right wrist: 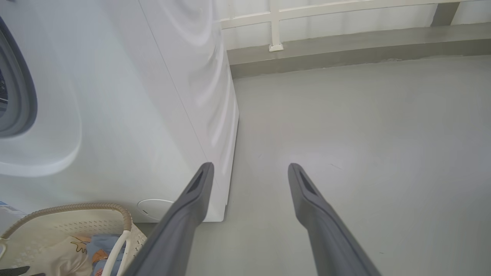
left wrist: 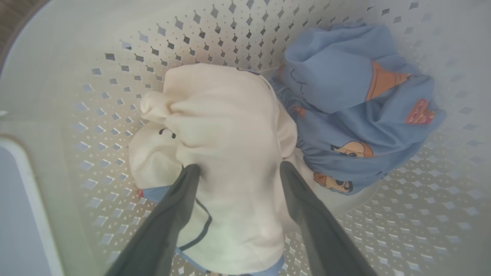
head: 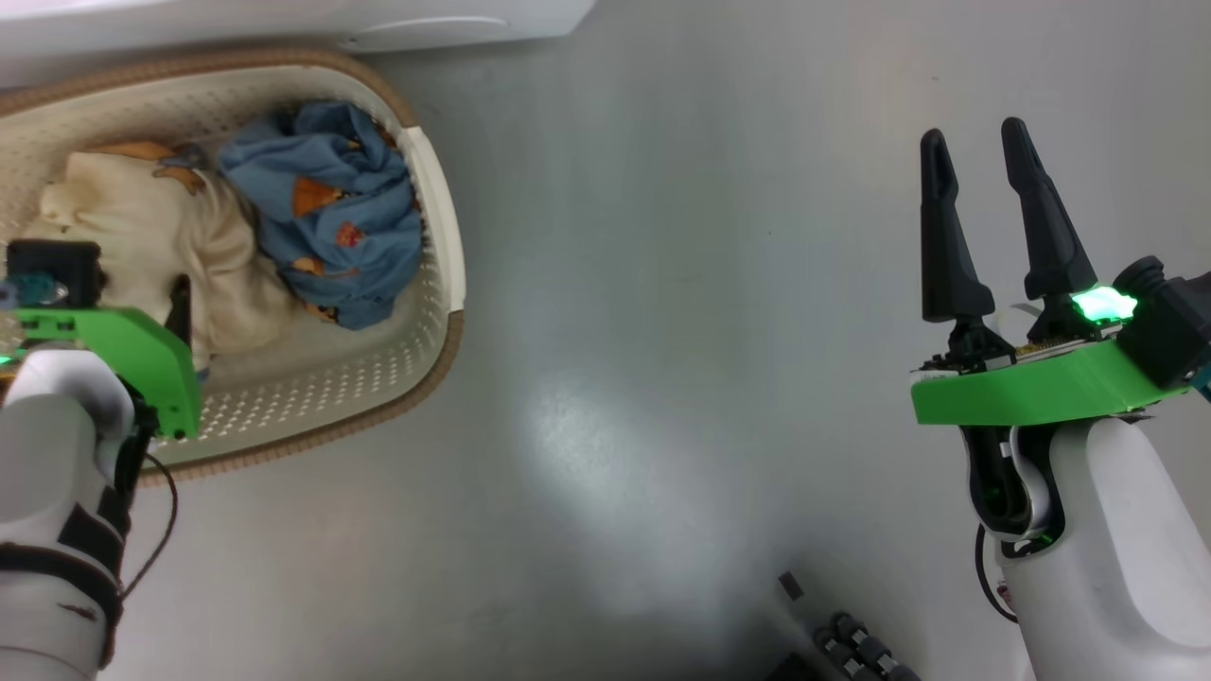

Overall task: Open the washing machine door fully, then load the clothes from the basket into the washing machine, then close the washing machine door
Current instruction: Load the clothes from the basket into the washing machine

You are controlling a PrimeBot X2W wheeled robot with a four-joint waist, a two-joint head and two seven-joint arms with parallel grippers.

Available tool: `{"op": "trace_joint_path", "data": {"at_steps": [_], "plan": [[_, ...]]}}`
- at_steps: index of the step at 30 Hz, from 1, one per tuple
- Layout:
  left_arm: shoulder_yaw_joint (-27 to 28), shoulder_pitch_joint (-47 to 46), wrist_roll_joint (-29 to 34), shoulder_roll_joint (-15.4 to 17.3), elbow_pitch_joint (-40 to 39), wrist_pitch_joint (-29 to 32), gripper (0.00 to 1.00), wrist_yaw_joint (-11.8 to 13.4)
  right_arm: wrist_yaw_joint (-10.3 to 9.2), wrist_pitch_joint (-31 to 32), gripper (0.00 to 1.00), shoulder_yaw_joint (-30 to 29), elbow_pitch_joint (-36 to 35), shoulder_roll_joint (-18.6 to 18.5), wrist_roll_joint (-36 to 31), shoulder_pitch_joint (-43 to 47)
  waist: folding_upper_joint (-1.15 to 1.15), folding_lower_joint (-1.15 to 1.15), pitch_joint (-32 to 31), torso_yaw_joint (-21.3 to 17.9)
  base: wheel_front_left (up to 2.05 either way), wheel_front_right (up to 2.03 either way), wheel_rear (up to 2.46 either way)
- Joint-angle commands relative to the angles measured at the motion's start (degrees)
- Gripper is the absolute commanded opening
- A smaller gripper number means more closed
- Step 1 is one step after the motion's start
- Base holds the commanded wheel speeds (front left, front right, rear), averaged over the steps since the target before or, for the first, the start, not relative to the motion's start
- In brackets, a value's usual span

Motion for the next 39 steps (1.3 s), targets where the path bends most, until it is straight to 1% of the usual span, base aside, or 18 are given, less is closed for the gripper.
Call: {"op": "trace_joint_path", "data": {"at_steps": [1,10,21,22,23,24,25,26,27,34,37,39], "plan": [[0.97,0.01,0.29,2.71,-0.10,0.39,1.00,0.76,0.25,-0.46,1.00,1.55,-1.54,0.38,0.59,0.48,0.00,0.00,1.01,-0.90,0.00,0.00,0.00],[0.38,-2.29,0.09,4.13,0.29,5.14,1.00,2.55,0.25,-0.46,1.00,2.77,-2.19,0.39,2.36,-0.57,0.00,0.00,2.97,-2.60,0.00,0.00,0.00],[-0.54,-3.19,-0.19,5.05,0.41,7.28,1.00,3.25,0.25,-0.46,1.00,4.18,-2.45,0.40,3.52,-0.80,0.00,0.00,3.62,-4.10,0.00,0.00,0.00],[-0.58,-3.20,-0.26,5.12,0.42,7.45,0.80,3.27,0.25,-0.46,1.00,4.30,-2.49,0.40,3.57,-0.82,0.00,0.00,3.59,-4.22,0.00,0.00,0.00],[-0.58,-3.20,-0.26,5.12,0.42,7.45,0.80,3.27,0.25,-0.46,1.00,4.30,-2.49,0.40,3.57,-0.82,0.00,0.00,3.59,-4.22,0.00,0.00,0.00],[-0.65,-3.23,-0.31,5.20,0.42,7.56,0.49,3.31,0.25,-0.46,1.00,4.37,-2.53,0.40,3.59,-0.82,0.00,0.00,3.56,-4.31,0.00,0.00,0.00],[-0.75,-3.24,-0.32,5.26,0.42,7.66,0.36,3.37,0.25,-0.46,1.00,4.42,-2.56,0.40,3.59,-0.81,0.00,0.00,3.50,-4.38,0.00,0.00,0.00],[-0.88,-3.23,-0.30,5.31,0.43,7.79,0.22,3.43,0.25,-0.46,1.00,4.45,-2.58,0.40,3.58,-0.80,0.00,0.00,3.44,-4.44,0.00,0.00,0.00],[-1.04,-3.20,-0.25,5.35,0.43,7.92,0.00,3.49,0.25,-0.46,1.00,4.47,-2.59,0.40,3.55,-0.79,0.00,0.00,3.34,-4.50,0.00,0.00,0.00],[-1.23,-2.75,-0.98,4.73,0.45,7.24,0.00,3.63,0.25,-0.46,1.00,4.19,-2.39,0.40,3.29,-0.62,0.00,0.00,1.96,-4.25,0.00,0.00,0.00],[-0.77,-2.19,-1.91,3.87,0.45,5.88,0.00,3.44,0.25,-0.46,1.00,3.91,-2.26,0.40,3.03,-0.41,0.00,0.00,0.70,-3.61,0.00,0.00,0.00],[-0.22,-1.67,-2.79,3.35,0.45,4.11,0.00,2.86,0.25,-0.46,1.00,3.79,-2.09,0.40,2.83,-0.26,0.00,0.00,-0.49,-3.19,0.00,0.00,0.00]]}}
